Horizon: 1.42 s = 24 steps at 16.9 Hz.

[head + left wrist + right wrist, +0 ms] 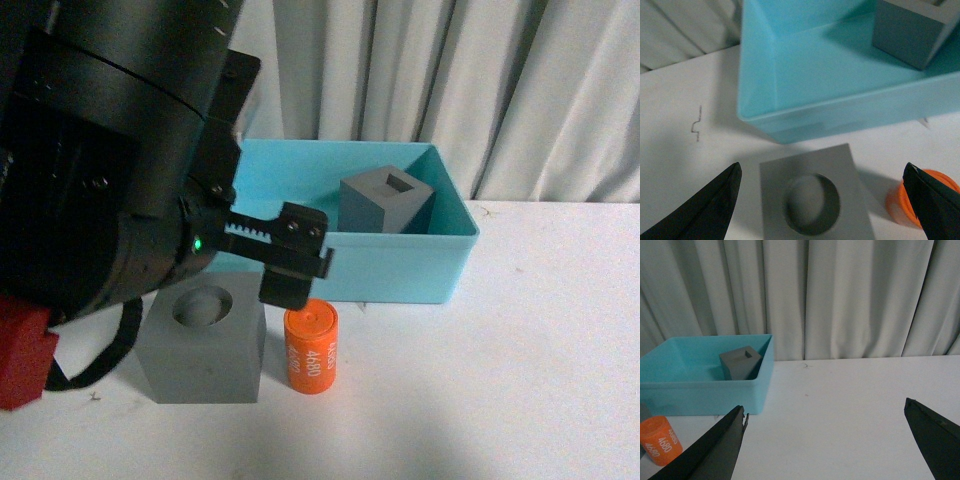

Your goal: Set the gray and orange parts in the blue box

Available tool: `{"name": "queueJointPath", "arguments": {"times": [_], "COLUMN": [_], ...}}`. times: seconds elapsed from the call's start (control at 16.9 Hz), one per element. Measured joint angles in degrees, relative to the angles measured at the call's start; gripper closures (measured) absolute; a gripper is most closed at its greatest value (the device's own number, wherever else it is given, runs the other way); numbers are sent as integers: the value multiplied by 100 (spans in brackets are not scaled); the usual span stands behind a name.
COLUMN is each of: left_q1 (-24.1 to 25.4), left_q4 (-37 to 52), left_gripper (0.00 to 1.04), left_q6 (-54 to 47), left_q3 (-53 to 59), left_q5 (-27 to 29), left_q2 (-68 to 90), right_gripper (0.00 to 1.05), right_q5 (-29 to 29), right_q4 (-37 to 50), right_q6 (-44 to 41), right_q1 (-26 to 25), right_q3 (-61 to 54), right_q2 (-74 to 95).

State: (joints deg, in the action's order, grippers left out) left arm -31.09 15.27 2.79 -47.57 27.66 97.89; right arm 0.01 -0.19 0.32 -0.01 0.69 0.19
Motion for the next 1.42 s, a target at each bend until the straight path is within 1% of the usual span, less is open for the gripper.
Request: {"name": "queueJointPath", "arguments": {"times": [0.12, 0.41, 0.95, 1.42], "left_q1": [308, 310, 629, 699], "left_q4": [72, 70, 33, -105], "left_gripper": [7, 7, 7, 7], "left_q6": [-164, -184, -197, -166], "left_q3": [2, 142, 122, -39], "left_q5": [-15, -144, -247, -376], "left_q2": [90, 304, 708, 925], "right_gripper": [6, 6, 6, 6], "right_q5": [0, 2, 2, 0], "right_q4": [0, 0, 0, 0], "right_q6": [0, 0, 0, 0], "right_q1": [0, 0, 0, 0], "right_q3": [0, 0, 0, 0], "right_q2": [0, 0, 0, 2]}}
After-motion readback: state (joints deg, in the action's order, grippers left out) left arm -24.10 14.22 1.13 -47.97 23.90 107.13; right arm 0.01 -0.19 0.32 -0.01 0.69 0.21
